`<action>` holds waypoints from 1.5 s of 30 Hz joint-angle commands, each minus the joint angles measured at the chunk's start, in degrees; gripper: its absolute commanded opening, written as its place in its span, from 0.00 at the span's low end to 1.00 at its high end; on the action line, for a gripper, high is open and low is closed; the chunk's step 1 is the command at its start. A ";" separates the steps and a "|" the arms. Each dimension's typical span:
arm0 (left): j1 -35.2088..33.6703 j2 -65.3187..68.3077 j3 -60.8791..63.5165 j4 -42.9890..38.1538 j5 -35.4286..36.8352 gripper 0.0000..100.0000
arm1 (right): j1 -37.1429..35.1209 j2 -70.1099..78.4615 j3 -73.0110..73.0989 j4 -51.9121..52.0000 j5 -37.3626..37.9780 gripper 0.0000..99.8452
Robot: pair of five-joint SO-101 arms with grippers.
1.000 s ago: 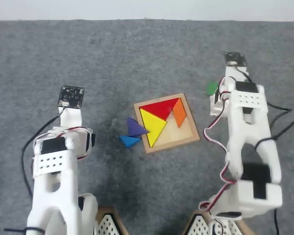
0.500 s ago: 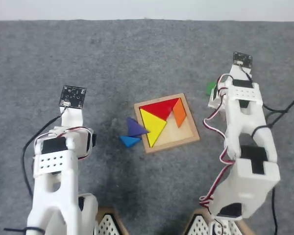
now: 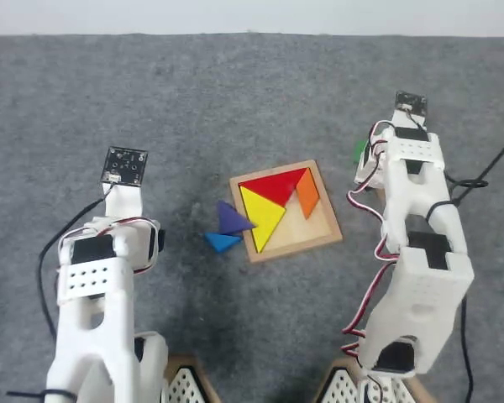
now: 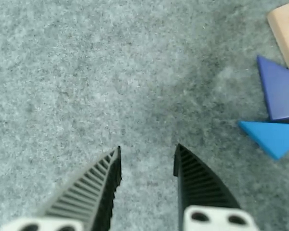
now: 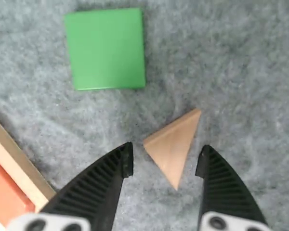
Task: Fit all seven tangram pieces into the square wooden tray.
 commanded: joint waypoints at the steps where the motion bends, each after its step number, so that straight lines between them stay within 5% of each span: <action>1: 0.18 -1.76 -0.57 -0.97 -0.53 0.18 | 1.01 -0.40 -3.25 0.40 -0.70 0.21; 27: 0.09 -1.76 -0.57 -0.97 -0.53 0.18 | 1.36 -3.65 -4.13 5.32 -0.44 0.14; 40: 0.09 -1.76 -0.57 -0.97 -0.53 0.18 | -13.93 -21.67 -3.78 18.15 2.20 0.14; 45: 0.09 -1.76 -0.57 -0.97 -0.53 0.18 | -8.13 -21.67 -2.46 16.22 1.93 0.15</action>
